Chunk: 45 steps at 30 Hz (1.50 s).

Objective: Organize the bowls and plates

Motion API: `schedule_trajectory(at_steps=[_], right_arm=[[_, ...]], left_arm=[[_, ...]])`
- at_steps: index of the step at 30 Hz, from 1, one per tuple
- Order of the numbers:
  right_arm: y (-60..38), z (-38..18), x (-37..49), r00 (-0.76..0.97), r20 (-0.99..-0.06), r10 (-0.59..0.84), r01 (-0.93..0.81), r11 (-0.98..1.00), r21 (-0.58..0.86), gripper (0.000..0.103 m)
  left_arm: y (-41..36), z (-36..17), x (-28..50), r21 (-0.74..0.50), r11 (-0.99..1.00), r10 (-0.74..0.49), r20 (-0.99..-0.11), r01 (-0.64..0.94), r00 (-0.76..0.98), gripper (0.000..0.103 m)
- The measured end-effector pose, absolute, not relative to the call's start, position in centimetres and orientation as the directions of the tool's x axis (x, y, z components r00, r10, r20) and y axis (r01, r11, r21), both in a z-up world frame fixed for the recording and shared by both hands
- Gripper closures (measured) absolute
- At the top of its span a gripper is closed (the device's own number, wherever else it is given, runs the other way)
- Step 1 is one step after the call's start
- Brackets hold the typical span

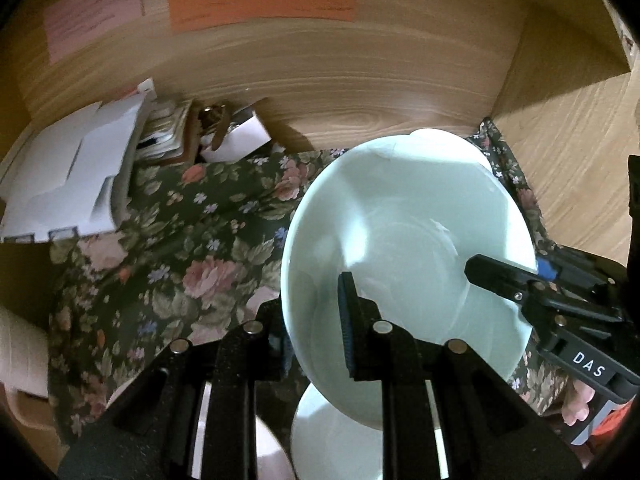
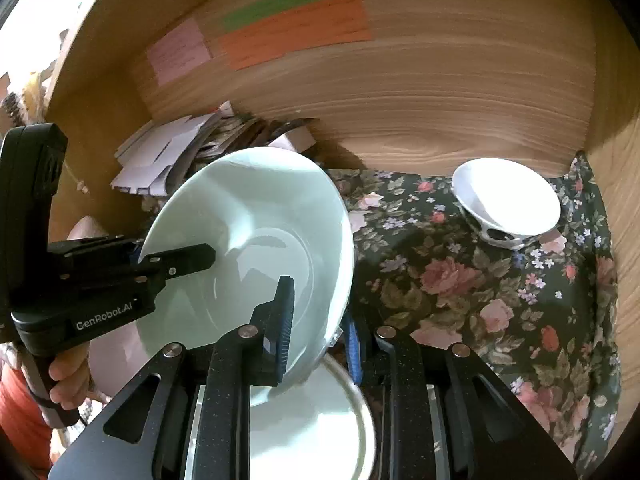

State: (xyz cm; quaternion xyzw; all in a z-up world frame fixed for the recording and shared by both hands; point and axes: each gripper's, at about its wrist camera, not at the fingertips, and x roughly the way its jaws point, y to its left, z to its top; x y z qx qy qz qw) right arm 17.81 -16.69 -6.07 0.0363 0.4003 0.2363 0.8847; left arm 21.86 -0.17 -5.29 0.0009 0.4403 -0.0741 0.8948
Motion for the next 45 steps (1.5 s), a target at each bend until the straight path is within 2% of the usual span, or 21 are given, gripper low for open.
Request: schedule_trajectory(at_steps=[31, 45], right_arm=[[-6.9, -7.4, 14.3, 0.456, -0.712, 0.534, -0.527, 0.807, 0.267, 0.082], [-3.2, -9.2, 13.7, 0.38, -0.742, 0.553, -0.576, 0.768, 0.278, 0.082]], left_arm=[[8.7, -6.7, 13.0, -0.101, 0.994, -0.056, -0.766, -0.034, 0.64, 0.084], [12.8, -8.8, 10.9, -0.12, 0.986, -0.022, -0.787, -0.119, 0.617, 0.084]])
